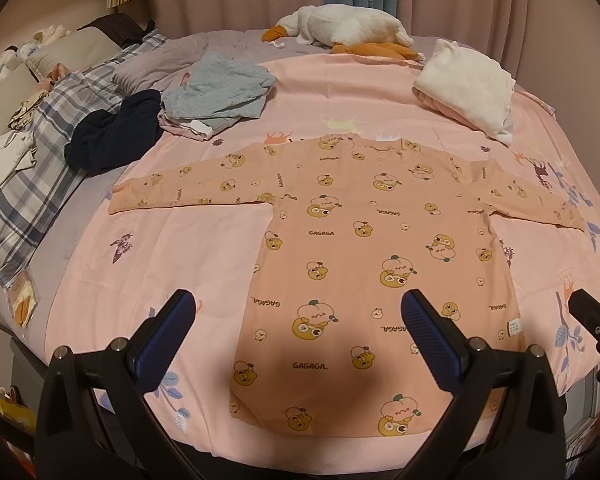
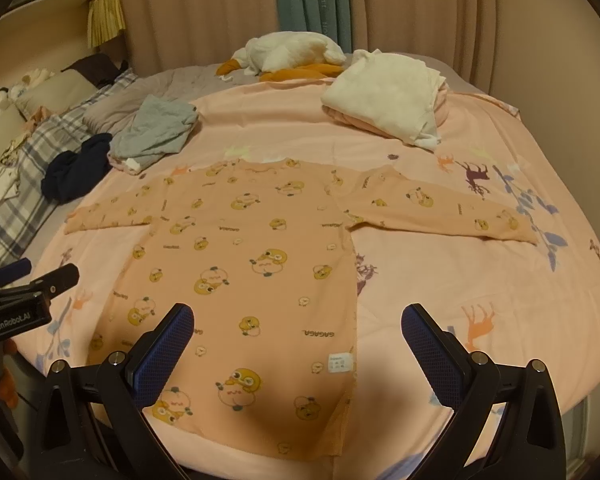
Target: Fold small clothes
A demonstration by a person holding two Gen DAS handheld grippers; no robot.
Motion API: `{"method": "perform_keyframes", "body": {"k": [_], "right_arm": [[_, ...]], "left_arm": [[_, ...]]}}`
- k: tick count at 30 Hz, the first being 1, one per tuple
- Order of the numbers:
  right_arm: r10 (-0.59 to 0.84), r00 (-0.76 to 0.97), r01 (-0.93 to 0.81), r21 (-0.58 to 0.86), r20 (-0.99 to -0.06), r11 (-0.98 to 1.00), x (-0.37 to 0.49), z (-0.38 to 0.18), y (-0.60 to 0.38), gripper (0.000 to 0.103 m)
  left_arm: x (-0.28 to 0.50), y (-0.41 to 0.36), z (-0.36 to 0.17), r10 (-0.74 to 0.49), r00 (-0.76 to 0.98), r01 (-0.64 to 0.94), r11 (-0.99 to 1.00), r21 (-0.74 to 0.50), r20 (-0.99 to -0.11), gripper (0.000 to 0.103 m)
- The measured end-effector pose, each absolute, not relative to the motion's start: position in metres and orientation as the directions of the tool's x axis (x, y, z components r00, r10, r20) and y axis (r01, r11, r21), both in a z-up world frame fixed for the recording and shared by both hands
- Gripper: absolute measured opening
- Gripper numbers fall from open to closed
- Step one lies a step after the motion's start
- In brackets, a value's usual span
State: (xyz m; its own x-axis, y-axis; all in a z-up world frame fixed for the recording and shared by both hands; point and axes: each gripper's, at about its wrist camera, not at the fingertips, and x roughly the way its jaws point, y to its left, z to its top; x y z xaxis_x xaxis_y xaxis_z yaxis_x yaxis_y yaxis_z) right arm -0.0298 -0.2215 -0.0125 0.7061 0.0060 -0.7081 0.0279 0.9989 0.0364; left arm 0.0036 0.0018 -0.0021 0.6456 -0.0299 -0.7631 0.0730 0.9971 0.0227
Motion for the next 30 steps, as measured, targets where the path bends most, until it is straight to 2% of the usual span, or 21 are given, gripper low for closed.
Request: {"method": "perform_keyframes", "body": {"k": [11, 18, 30], "right_arm": [[-0.002, 0.741, 0.036, 0.036, -0.672, 0.999, -0.023, -0.015, -0.229, 0.103], [0.014, 0.758, 0.037, 0.065, -0.652, 0.997, -0.016, -0.018, -0.236, 0.103], [0.014, 0.738, 0.044, 0.069, -0.675, 0.997, -0.011, -0.021, -0.237, 0.103]], "left_arm": [[0.011, -0.003, -0.004, -0.002, 0.639, 0.08, 0.995, 0.064, -0.769, 0.103], [0.02, -0.003, -0.006, -0.01, 0.626, 0.073, 0.996, 0.046, -0.78, 0.103], [0.024, -0.009, -0.007, -0.018, 0.642, 0.087, 0.995, 0.05, -0.767, 0.103]]}}
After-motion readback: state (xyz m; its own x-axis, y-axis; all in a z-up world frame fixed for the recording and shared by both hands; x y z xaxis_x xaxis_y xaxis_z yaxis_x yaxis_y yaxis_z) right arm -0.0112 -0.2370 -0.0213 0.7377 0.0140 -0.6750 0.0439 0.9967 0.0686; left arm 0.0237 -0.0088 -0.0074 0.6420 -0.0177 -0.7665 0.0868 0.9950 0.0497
